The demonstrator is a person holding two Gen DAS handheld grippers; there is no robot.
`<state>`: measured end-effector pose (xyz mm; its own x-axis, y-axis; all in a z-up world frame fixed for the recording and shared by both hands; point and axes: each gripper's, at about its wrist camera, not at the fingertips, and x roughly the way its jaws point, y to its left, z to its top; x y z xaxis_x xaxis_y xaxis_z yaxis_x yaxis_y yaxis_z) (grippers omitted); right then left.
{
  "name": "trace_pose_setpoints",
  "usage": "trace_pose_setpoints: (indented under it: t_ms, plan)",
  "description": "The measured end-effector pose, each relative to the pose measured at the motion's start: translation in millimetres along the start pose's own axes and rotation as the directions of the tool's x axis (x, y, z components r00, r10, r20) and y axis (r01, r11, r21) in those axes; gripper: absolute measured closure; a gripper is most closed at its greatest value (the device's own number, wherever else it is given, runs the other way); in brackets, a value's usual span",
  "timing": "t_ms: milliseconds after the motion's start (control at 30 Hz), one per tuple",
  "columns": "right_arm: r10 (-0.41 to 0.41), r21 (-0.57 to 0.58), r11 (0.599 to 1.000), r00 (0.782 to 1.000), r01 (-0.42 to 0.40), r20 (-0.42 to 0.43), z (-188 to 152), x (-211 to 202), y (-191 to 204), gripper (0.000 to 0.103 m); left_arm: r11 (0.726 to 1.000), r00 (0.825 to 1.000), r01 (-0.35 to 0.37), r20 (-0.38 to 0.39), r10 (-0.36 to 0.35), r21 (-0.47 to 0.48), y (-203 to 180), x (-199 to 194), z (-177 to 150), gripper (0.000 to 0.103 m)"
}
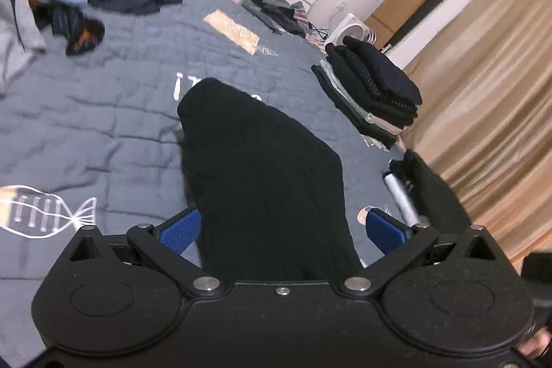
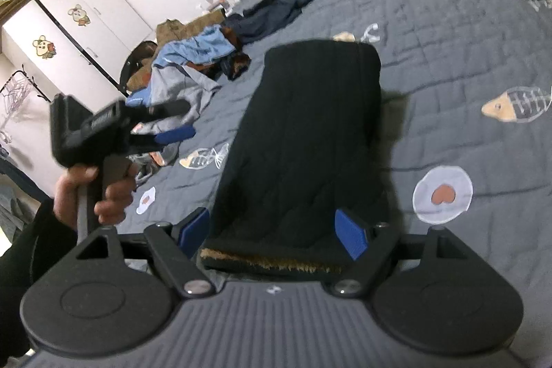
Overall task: Fold clothes
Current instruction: 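Lower both grippers onto the folded black jacket's end and close them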
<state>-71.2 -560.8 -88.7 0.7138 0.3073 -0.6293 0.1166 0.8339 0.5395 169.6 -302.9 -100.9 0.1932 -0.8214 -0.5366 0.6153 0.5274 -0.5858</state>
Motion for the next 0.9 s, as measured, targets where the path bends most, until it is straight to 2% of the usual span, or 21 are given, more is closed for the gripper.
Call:
trace_pose_setpoints:
  t_ms: [233,367,533,733,900]
  plan:
    - [0.021,0.03,0.999,1.0,-0.02,-0.009,-2,13,-10,0.02,1.0,0.997,0.018,-0.077,-0.02,-0.022,30,46,9,0.0]
    - [0.013,0.032,0.999,1.0,-0.012,-0.022,1,22,-18,0.018,0.998,0.993,0.046,-0.109,-0.05,-0.034,47,63,14,0.0]
    - [0.016,0.094,0.996,1.0,-0.014,-0.027,1,32,-37,0.015,0.993,0.985,0.089,-0.143,-0.099,-0.074,61,89,20,0.0]
    - [0.08,0.186,0.979,0.997,-0.077,-0.004,-4,33,-57,0.001,0.983,0.972,0.139,-0.172,-0.159,-0.123,70,117,23,0.0]
    - [0.132,0.24,0.963,0.991,-0.121,-0.029,-4,36,-74,0.0,0.974,0.961,0.168,-0.196,-0.196,-0.152,78,131,23,0.0]
